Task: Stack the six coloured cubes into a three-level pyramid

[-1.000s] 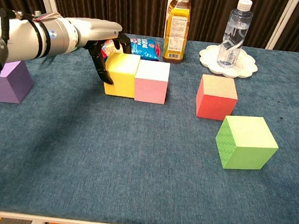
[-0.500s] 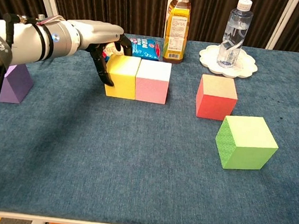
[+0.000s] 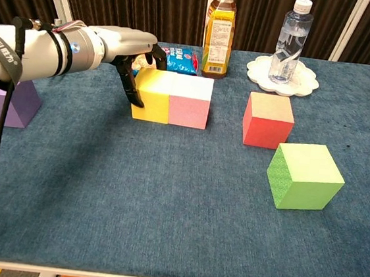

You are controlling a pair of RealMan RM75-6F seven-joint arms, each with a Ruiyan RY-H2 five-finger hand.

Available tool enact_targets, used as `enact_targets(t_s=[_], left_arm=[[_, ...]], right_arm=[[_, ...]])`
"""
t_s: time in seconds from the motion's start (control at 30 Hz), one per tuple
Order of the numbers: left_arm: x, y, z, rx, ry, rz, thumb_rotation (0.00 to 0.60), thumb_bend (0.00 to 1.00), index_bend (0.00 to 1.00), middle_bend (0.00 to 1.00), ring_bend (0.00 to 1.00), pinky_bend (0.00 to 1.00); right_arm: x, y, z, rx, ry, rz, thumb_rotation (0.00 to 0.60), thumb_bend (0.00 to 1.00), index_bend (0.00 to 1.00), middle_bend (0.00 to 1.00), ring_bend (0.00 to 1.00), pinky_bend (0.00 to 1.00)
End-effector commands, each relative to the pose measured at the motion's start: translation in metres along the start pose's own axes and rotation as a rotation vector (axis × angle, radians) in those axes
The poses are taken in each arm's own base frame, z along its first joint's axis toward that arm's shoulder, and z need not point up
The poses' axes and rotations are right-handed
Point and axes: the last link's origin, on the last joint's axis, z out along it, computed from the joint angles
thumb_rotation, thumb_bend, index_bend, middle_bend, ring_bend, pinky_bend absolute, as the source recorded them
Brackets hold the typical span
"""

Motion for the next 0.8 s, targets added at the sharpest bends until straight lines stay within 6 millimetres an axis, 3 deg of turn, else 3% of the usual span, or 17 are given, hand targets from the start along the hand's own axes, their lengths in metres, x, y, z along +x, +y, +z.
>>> enact_targets(t_s=[0.03, 0.8], left_arm=[[0.0, 0.001, 0.0, 0.0, -0.001, 0.0, 0.6, 0.12, 0.35, 0.22, 0.19, 0.09], [0.007, 0.001, -0.012, 0.011, -0.031, -0.087, 0.6, 0.12, 0.11, 0.19, 0.19, 0.09]], right_arm=[[0.0, 0.0, 0.0, -0.001, 0.001, 0.002, 0.6, 0.1, 0.0, 0.1, 0.0, 0.0], [-0.002, 0.003, -0.002, -0.007, -0.016, -0.003, 0.6, 0.11, 0.0, 0.1, 0.0, 0.0]])
